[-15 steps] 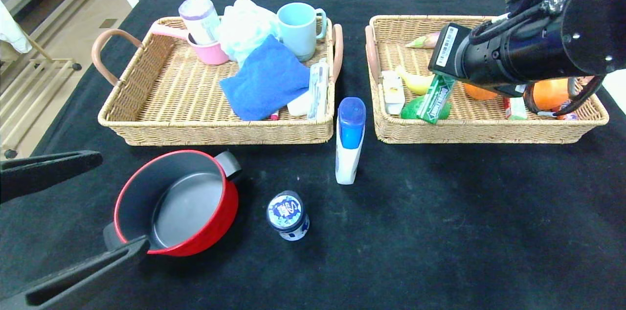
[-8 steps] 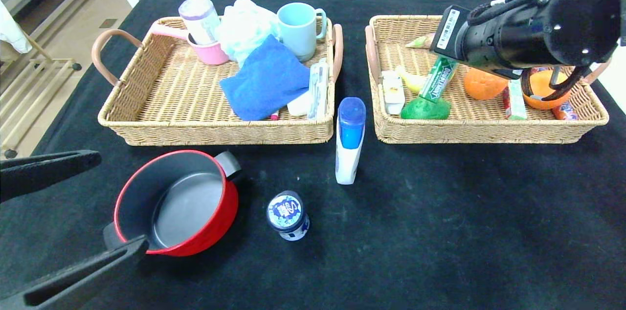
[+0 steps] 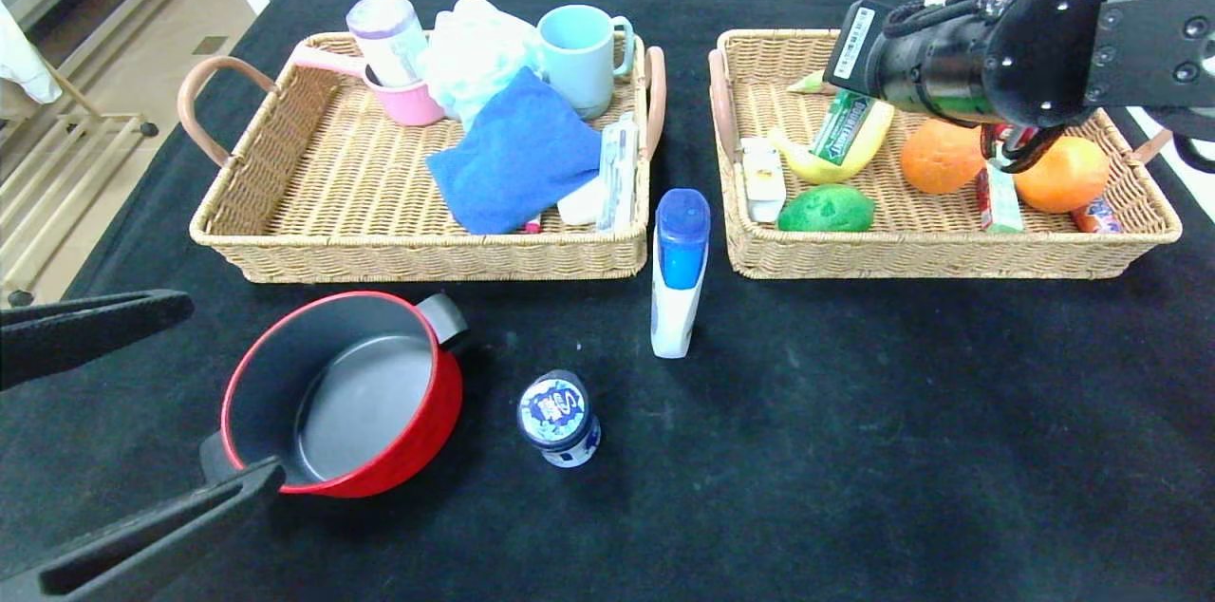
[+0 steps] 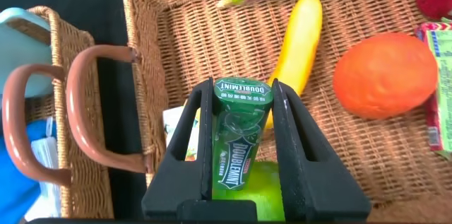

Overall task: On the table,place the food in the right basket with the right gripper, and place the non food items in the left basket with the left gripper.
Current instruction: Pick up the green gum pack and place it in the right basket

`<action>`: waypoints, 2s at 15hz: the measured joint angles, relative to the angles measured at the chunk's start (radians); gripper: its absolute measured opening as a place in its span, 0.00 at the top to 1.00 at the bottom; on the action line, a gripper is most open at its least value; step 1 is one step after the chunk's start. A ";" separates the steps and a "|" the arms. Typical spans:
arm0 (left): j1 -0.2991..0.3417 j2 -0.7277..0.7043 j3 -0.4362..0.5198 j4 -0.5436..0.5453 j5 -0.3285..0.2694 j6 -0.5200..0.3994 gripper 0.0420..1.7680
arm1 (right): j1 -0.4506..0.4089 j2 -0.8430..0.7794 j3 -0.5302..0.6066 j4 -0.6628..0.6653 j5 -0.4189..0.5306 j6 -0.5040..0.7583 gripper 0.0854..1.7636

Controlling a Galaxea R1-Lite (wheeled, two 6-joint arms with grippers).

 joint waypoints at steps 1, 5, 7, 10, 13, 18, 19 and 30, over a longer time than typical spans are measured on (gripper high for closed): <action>0.000 0.000 0.000 0.001 0.000 -0.001 0.03 | -0.001 0.005 0.000 -0.007 0.001 -0.007 0.70; -0.001 0.000 0.001 0.001 0.000 0.000 0.03 | -0.006 0.017 0.000 -0.015 -0.002 -0.018 0.70; -0.001 0.000 0.001 0.001 0.000 0.000 0.03 | -0.008 0.020 0.000 -0.015 -0.002 -0.017 0.70; -0.001 -0.001 0.001 0.001 0.000 0.000 0.03 | -0.011 0.027 0.000 -0.014 -0.002 -0.018 0.70; 0.000 -0.001 0.001 0.000 0.000 0.001 0.03 | -0.009 0.032 0.000 -0.014 -0.002 -0.018 0.51; -0.001 -0.003 0.001 0.001 0.000 0.001 0.03 | -0.004 0.032 0.002 -0.010 -0.001 -0.020 0.29; -0.001 -0.003 0.001 0.001 0.000 0.001 0.03 | -0.002 0.031 0.002 -0.009 -0.001 -0.020 0.25; -0.001 -0.007 0.002 0.003 0.007 0.009 0.03 | 0.031 -0.054 0.149 -0.007 0.043 -0.045 0.09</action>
